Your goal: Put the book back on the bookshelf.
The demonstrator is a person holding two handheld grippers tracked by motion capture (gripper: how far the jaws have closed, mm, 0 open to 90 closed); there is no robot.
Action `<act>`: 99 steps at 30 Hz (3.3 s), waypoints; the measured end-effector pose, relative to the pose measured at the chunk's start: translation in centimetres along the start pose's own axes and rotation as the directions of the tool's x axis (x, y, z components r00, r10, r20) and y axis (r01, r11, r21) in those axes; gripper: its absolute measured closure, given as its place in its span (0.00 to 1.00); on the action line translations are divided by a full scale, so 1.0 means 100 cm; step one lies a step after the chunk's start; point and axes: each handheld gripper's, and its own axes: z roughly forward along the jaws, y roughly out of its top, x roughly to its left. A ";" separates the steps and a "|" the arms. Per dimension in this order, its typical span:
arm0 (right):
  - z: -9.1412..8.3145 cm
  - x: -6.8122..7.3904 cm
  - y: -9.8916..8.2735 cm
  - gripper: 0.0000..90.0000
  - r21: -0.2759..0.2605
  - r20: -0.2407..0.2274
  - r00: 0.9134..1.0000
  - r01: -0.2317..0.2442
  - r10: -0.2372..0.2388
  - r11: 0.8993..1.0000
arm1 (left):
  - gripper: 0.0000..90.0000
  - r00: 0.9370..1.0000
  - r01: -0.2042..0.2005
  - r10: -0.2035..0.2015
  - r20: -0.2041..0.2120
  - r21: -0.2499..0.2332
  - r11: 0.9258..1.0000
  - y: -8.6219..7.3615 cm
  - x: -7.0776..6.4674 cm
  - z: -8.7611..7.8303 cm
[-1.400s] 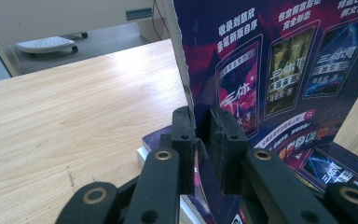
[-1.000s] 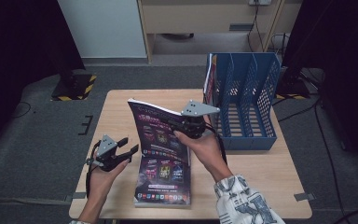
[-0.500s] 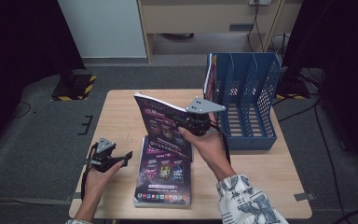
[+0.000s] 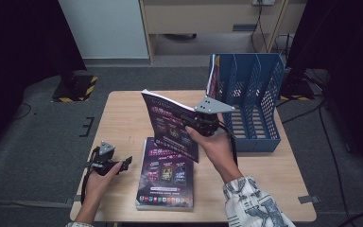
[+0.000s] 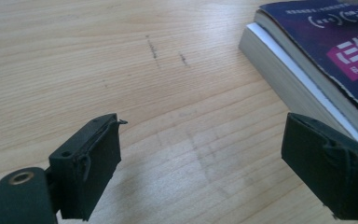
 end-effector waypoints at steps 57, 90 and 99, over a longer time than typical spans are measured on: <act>-0.058 -0.017 -0.010 0.91 -0.022 0.045 0.999 -0.019 0.020 1.000 | 0.02 0.998 -0.010 0.015 -0.060 0.087 0.996 -0.009 -0.002 0.013; -0.093 -0.024 -0.023 0.91 -0.021 0.074 0.997 -0.030 0.032 0.999 | 0.01 0.998 -0.006 0.011 -0.054 0.089 0.996 -0.008 -0.002 0.014; -0.105 -0.028 -0.026 0.91 -0.026 0.092 0.995 -0.037 0.040 0.999 | 0.01 0.998 -0.006 0.011 -0.054 0.089 0.996 -0.008 -0.002 0.014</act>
